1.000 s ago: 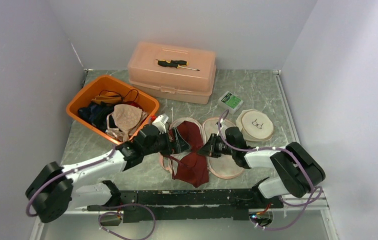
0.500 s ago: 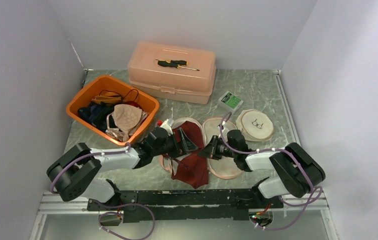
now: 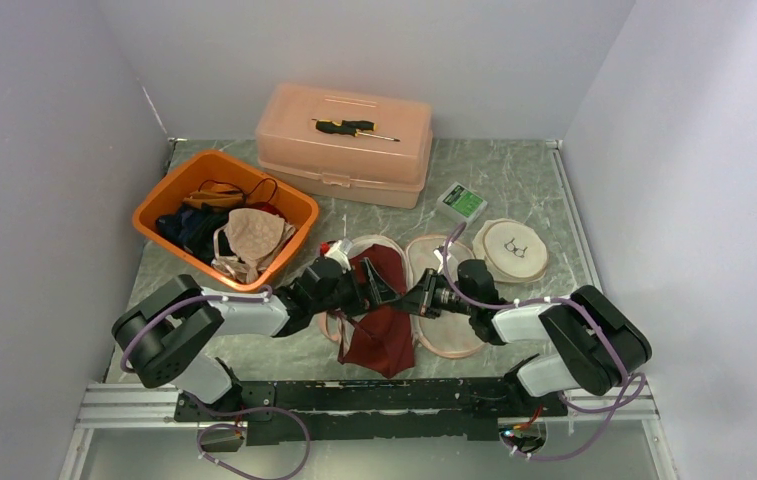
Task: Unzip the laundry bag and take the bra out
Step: Adjust the bra in the laundry bag.
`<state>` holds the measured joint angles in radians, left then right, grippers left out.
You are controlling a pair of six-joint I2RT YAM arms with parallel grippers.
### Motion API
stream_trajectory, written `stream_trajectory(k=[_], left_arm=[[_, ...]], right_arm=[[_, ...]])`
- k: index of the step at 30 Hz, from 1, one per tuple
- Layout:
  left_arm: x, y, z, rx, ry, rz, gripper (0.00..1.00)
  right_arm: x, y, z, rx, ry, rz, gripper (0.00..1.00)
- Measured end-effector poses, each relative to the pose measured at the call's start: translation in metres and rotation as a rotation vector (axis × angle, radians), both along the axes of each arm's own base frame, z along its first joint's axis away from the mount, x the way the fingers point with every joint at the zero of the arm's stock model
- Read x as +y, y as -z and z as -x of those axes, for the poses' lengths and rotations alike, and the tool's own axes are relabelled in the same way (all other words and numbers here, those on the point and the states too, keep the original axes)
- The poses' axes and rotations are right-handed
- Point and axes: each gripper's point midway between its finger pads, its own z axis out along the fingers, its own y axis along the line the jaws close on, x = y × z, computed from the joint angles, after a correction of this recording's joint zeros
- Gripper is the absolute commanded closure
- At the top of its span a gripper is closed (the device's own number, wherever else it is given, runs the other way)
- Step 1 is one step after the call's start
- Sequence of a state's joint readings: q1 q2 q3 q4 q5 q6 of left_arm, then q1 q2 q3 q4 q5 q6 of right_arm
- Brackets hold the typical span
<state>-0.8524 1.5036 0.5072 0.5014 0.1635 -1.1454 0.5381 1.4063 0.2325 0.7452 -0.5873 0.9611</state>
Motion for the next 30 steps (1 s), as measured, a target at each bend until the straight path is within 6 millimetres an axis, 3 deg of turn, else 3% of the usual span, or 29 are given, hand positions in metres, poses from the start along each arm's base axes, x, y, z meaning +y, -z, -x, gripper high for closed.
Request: stream_trajectory(k=[9, 12, 16, 23, 30], left_arm=[[-0.009, -0.015, -0.008, -0.065, 0.007, 0.063, 0.15], [-0.015, -0.007, -0.009, -0.067, 0.016, 0.090, 0.18], [-0.016, 0.006, -0.006, -0.047, 0.022, 0.098, 0.23], [-0.022, -0.006, -0.009, -0.080, 0.028, 0.154, 0.25], [-0.020, -0.004, -0.008, -0.079, 0.026, 0.156, 0.25]], right_arm=[[-0.004, 0.011, 0.006, 0.033, 0.009, 0.003, 1.00], [-0.005, 0.017, 0.008, 0.054, 0.015, 0.002, 0.96], [-0.006, 0.020, 0.011, 0.064, 0.018, -0.002, 0.80], [-0.009, 0.015, 0.013, 0.050, 0.018, 0.007, 0.48], [-0.020, 0.002, 0.012, -0.021, 0.047, 0.072, 0.34]])
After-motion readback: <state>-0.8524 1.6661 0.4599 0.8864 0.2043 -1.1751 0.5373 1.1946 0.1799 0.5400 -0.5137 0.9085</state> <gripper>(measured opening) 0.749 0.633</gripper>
